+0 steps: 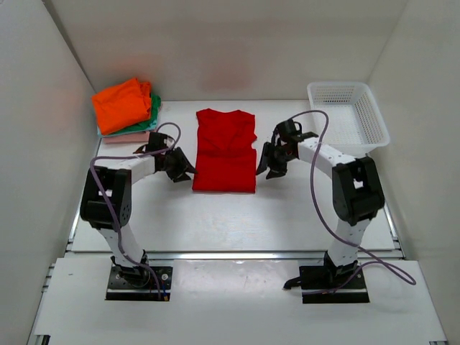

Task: Fold and stack the t-shirts
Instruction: Fold the folded rectangular tshirt in 1/3 of the way, then grab one side of the 2/3 rectangular tshirt with both arms

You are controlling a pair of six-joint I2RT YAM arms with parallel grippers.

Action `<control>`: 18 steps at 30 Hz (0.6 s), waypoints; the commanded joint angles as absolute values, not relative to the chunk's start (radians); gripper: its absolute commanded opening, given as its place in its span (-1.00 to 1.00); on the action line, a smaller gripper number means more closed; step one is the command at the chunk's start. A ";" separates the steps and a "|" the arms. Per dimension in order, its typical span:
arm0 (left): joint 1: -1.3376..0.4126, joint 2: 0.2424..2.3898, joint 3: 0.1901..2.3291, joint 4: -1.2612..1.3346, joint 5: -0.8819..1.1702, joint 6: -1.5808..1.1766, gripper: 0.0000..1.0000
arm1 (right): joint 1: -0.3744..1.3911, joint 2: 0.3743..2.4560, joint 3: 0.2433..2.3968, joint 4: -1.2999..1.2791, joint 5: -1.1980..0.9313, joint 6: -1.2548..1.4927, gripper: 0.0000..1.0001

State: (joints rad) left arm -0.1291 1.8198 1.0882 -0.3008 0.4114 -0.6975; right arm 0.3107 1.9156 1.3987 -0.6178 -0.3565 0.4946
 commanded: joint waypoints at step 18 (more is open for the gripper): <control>-0.292 1.585 0.825 -0.270 0.140 -0.853 0.06 | 0.399 1.738 0.900 -0.141 -0.445 0.950 0.02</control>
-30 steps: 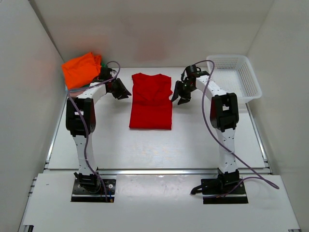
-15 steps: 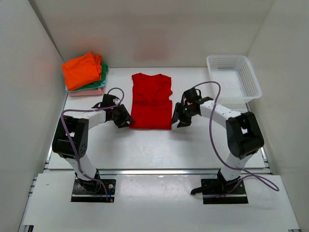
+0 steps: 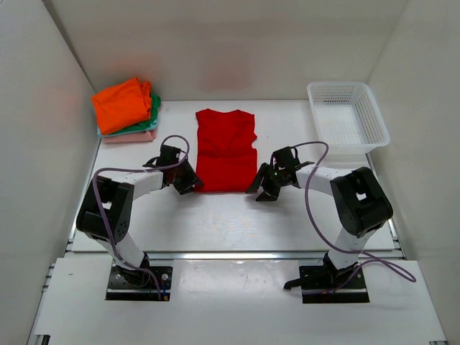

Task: Fold and stack the t-shirts
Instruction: Grab one side of the 2/3 rectangular tshirt with both arms

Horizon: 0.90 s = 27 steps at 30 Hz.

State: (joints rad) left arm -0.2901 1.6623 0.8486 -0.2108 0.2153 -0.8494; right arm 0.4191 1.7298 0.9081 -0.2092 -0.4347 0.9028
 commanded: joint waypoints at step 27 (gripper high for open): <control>-0.336 1.588 0.736 -0.190 0.034 -1.029 -0.15 | 0.379 1.830 0.953 -0.175 -0.407 0.898 -0.07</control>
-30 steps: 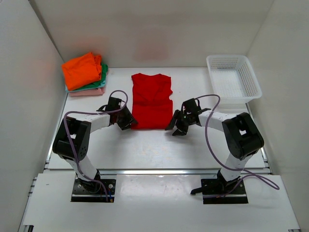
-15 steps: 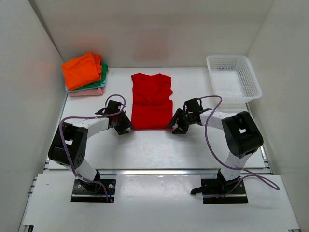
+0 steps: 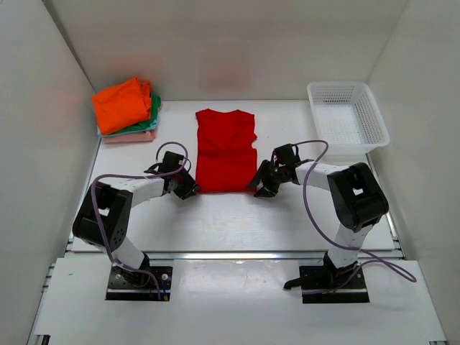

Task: Fold and stack the t-shirts
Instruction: Grab one side of the 2/3 rectangular tshirt with both arms

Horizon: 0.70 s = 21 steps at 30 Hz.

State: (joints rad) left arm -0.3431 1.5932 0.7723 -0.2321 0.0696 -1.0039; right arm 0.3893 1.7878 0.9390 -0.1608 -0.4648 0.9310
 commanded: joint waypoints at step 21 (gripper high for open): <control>-0.454 1.048 0.364 -0.366 0.084 -1.115 -1.00 | 0.501 1.493 0.697 -0.354 -0.379 0.771 -0.99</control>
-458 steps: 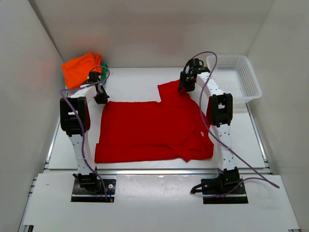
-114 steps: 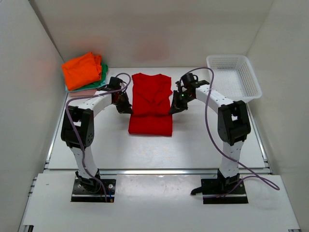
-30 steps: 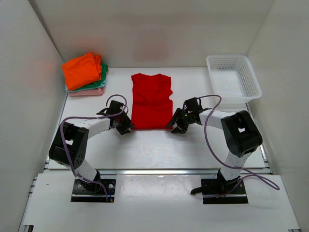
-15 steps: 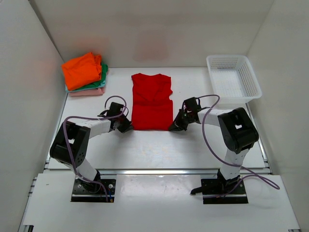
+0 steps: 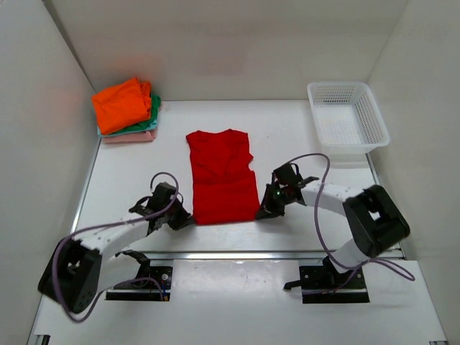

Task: Fold and stack the t-shirts
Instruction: Grab one side of the 2/3 rectangular tshirt with both arms, then fold the long partially folded tshirt into a neat square

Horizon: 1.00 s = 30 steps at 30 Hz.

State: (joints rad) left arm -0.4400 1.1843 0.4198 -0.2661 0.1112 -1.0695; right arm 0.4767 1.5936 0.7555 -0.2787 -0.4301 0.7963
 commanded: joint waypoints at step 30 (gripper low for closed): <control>-0.354 1.213 0.862 -0.445 0.170 -0.982 -1.00 | 0.285 1.437 1.058 -0.687 -0.591 0.565 -1.00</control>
State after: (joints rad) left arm -0.3813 1.1671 0.7998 -0.4999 0.1699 -1.0103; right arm 0.3153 1.3960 0.9848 -0.6132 -0.5850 0.6476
